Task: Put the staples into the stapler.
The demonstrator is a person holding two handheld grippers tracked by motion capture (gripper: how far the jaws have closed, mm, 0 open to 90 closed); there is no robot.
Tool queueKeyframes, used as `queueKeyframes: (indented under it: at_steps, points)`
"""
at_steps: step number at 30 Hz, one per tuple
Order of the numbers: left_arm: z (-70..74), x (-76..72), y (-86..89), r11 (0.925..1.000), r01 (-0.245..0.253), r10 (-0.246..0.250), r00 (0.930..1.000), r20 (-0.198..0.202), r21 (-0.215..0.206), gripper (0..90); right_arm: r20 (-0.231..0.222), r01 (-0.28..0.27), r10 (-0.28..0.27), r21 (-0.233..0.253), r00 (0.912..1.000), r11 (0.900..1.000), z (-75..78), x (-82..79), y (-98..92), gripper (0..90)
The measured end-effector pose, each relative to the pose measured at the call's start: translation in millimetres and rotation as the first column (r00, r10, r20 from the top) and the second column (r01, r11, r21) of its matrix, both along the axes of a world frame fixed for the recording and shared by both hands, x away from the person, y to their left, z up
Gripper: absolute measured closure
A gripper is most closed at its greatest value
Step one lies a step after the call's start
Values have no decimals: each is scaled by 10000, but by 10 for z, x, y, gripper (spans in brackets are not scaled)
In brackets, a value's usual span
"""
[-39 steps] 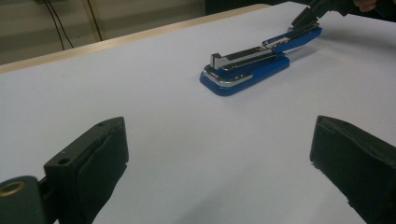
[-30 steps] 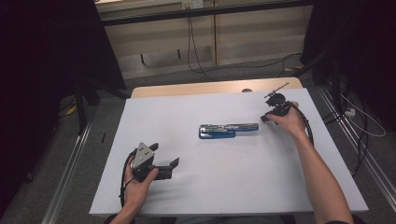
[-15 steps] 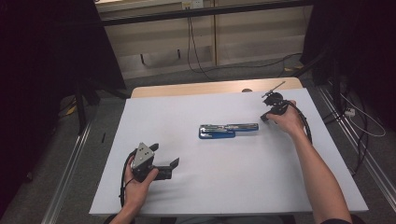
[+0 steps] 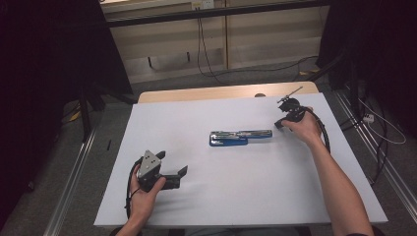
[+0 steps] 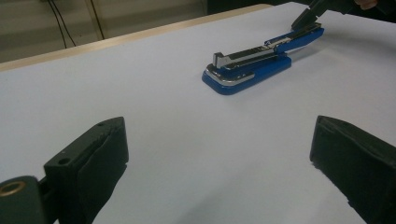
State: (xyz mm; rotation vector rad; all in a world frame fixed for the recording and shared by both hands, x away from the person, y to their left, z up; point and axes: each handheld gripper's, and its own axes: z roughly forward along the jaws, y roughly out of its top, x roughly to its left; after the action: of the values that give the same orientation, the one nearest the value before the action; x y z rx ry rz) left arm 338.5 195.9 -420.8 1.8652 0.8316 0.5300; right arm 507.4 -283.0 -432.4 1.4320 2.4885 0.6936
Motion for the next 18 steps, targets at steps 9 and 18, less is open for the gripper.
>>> queueKeyframes:
  at_steps: [9,18]
  points:
    - [11,-3,0,10000,-13,13,10000,73,-90,46,426,114,-139,592,9990,9982,54,-63,-22,794]
    - [49,-56,-41,9994,256,-250,9994,224,-240,46,751,56,-104,641,9971,9979,121,-99,21,794]
